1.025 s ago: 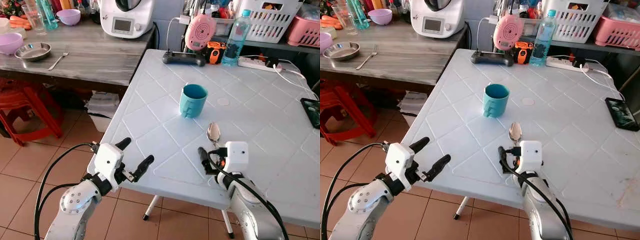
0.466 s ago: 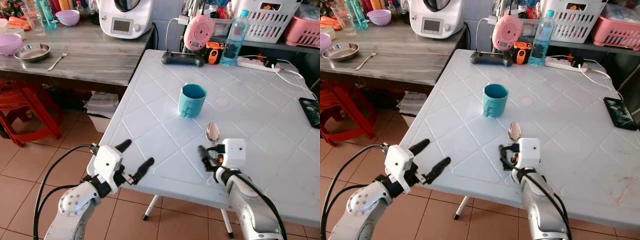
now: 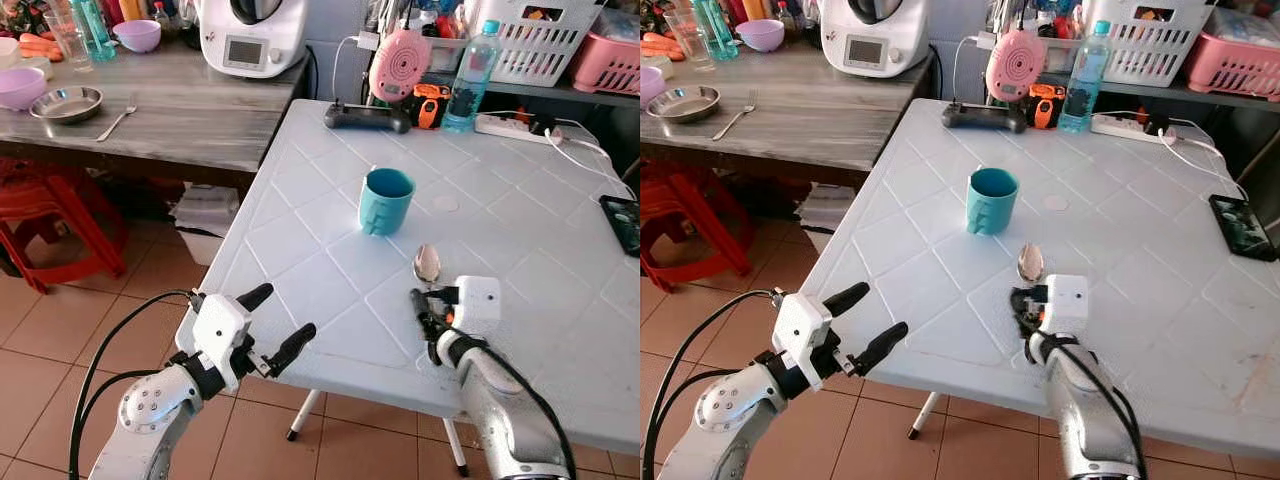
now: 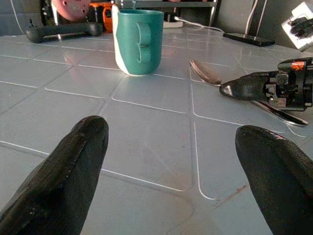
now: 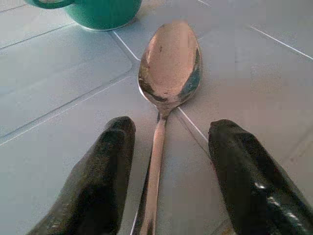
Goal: Setting the table
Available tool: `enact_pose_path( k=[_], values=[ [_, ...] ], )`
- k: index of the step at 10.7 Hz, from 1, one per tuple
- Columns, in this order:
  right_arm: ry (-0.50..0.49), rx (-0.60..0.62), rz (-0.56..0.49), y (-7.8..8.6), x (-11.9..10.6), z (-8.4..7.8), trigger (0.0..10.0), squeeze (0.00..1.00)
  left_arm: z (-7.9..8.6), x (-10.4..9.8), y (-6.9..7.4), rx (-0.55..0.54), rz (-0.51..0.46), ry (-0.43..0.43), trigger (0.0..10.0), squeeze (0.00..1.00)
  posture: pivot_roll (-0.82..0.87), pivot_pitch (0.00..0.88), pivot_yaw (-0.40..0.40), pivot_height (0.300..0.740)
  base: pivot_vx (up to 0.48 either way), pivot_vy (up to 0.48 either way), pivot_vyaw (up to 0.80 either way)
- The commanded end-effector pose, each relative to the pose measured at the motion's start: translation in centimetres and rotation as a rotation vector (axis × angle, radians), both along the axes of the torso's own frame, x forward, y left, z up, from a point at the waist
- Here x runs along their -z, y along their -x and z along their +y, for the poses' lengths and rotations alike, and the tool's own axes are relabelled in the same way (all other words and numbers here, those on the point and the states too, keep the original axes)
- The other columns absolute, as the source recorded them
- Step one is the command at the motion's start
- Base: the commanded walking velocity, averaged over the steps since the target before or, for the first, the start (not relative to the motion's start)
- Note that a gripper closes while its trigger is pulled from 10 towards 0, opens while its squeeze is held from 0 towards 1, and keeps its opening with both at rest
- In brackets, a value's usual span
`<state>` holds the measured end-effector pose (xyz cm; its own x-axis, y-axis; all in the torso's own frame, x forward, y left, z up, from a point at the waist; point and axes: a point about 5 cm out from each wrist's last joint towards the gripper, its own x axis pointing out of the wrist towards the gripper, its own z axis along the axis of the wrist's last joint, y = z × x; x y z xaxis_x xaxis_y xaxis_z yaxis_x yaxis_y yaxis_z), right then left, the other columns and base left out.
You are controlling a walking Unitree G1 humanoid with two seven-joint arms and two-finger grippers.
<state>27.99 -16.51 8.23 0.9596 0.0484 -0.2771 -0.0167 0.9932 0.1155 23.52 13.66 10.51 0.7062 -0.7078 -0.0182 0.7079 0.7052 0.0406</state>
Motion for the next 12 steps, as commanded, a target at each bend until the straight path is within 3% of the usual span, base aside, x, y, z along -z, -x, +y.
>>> enact_pose_path(
  k=[1, 12],
  values=[
    [-0.014, 0.025, 0.047, 0.1, 0.9, -0.6, 0.0, 0.0, 0.2, 0.2, 0.1, 0.008, 0.009, -0.004, 10.0, 0.0, 0.11, 0.083, -0.02, 0.74, 0.0, 0.0, 0.0],
    [-0.092, 0.073, 0.11, 0.6, 2.1, -1.0, 0.0, 0.0, -0.3, -0.3, 0.3, 0.075, 0.035, 0.001, 10.0, 0.0, 0.11, 0.084, -0.007, 0.74, 0.0, 0.0, 0.0]
  ],
)
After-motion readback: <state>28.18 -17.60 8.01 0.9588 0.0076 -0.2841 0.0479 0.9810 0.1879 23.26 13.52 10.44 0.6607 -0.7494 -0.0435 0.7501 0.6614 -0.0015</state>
